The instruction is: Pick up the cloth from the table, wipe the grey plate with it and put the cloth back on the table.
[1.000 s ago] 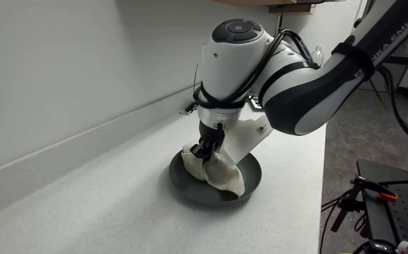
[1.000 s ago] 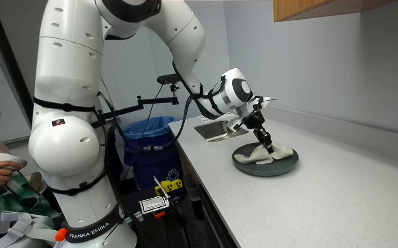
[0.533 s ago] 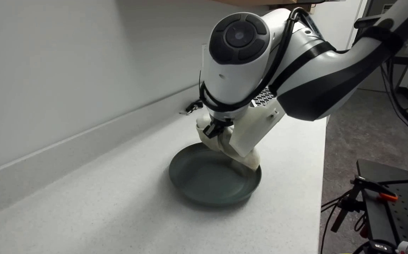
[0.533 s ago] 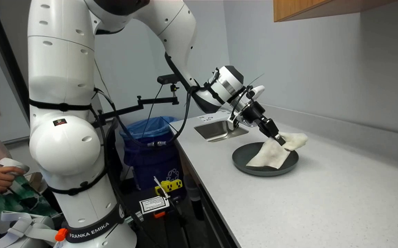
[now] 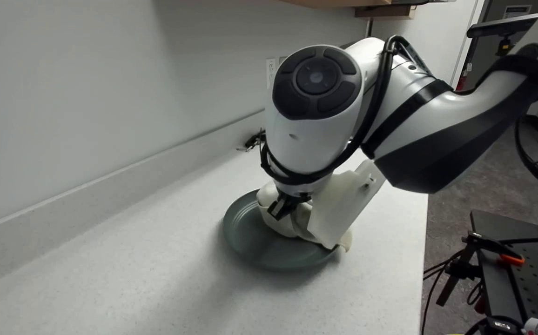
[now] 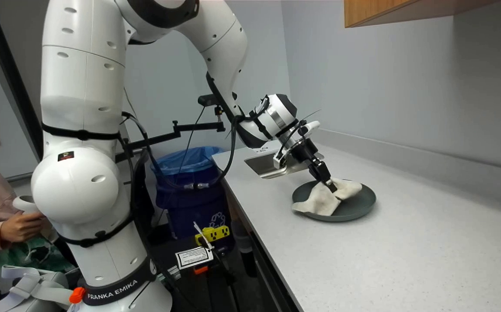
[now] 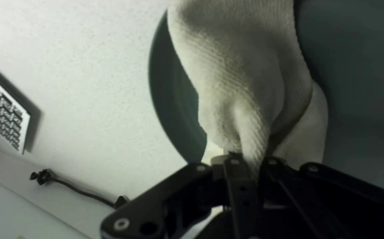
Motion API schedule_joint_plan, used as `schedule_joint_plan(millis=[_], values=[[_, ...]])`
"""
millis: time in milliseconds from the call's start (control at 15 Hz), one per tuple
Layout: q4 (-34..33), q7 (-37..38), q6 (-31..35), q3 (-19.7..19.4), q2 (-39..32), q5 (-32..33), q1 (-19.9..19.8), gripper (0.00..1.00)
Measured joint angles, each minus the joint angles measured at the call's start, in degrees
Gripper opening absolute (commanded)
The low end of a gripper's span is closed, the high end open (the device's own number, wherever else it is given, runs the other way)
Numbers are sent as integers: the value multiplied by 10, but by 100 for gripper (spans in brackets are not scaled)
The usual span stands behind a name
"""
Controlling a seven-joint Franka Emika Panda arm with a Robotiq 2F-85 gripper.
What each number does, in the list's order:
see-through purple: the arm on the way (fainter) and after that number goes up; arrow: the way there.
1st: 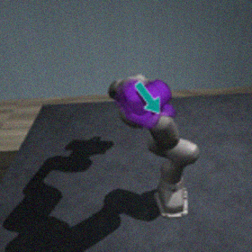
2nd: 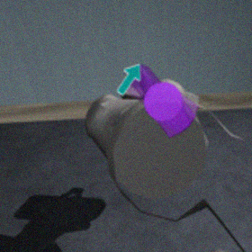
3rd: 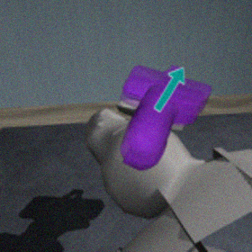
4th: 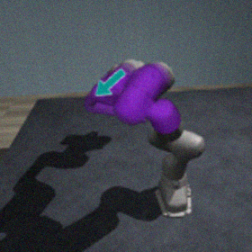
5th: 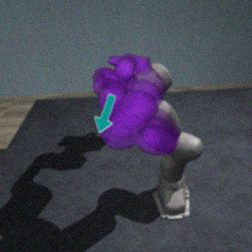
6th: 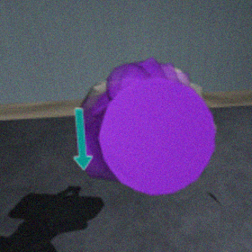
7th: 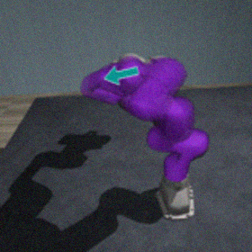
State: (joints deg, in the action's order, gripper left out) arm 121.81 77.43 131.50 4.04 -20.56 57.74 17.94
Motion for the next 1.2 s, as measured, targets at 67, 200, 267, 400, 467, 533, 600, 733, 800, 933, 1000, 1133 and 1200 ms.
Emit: schedule_joint_plan(millis=[67, 200, 267, 400, 467, 533, 600, 733, 800, 933, 1000, 1133, 1200], values=[[-1, -2, 22, 6, -4, -10, -6, 2], [-4, -11, 74, 14, -10, -33, -17, 2], [-7, -16, 105, 16, -12, -46, -23, 2], [-11, -26, 170, 17, -12, -71, -30, 2], [-13, -32, 202, 17, -12, -85, -33, 2], [-15, -41, 230, 17, -11, -100, -35, 2], [-16, -50, 251, 19, -11, -111, -38, 2], [-16, -70, 273, 29, -13, -132, -48, 2], [-15, -78, 275, 32, -14, -138, -51, 2], [-12, -83, 265, 31, -18, -140, -53, 2], [-12, -82, 249, 27, -20, -136, -52, 2], [-11, -73, 210, 14, -21, -120, -50, 2], [-11, -66, 191, 7, -20, -109, -48, 2]])
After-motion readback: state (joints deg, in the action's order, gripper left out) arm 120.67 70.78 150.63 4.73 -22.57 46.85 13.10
